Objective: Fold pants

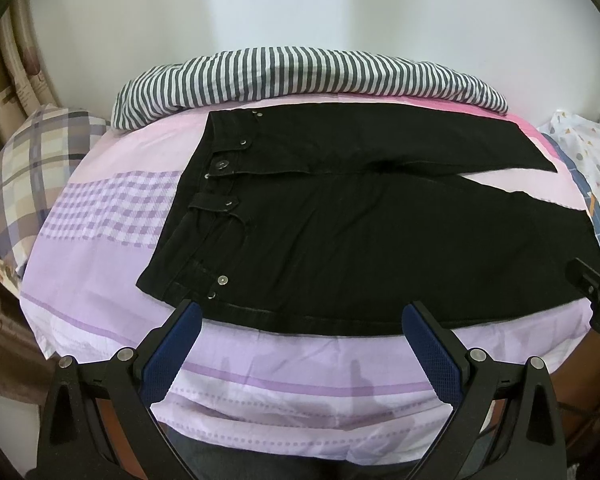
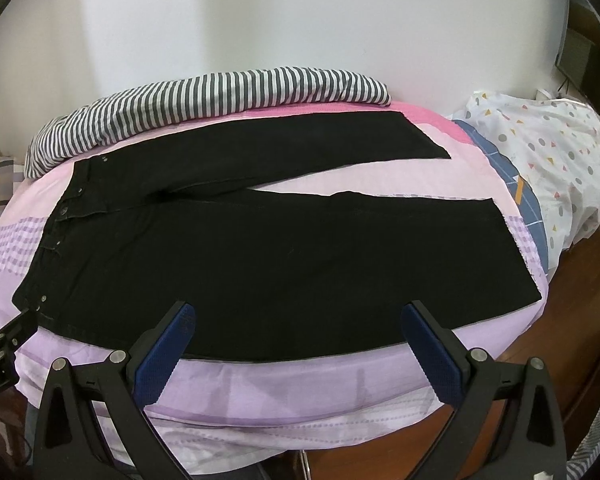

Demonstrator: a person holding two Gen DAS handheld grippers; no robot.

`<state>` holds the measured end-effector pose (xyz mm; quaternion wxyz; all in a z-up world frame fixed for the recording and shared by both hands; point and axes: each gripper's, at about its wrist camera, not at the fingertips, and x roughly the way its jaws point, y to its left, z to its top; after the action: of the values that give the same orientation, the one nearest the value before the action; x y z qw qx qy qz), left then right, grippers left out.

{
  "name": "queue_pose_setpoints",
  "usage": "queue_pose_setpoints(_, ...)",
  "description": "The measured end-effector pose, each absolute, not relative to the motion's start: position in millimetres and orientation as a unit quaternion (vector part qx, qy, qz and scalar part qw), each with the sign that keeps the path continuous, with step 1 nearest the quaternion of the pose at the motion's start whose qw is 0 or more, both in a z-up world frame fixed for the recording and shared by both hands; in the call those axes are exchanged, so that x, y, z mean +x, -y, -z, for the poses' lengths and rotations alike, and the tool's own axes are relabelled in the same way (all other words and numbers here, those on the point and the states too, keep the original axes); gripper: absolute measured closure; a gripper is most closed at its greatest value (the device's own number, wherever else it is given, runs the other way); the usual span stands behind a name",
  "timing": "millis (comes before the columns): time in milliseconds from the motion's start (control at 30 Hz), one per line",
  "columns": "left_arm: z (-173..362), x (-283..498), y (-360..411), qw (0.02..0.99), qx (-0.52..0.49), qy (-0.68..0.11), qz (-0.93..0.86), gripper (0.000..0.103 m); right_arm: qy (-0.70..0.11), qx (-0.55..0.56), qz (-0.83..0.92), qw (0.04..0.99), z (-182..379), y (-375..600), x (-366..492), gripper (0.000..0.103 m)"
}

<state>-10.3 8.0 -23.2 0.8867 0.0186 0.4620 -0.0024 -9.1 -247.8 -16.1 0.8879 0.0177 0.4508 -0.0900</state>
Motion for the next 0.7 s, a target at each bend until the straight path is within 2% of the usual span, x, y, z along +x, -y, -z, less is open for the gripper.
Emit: queue_pose_setpoints(700, 20.5, -14.6, 1.2, 0.891, 0.030, -0.452, 0.000, 0.003, -0.431, 0.018, 0.104, 0.896, 9.3, 260.5, -15.2, 0.001)
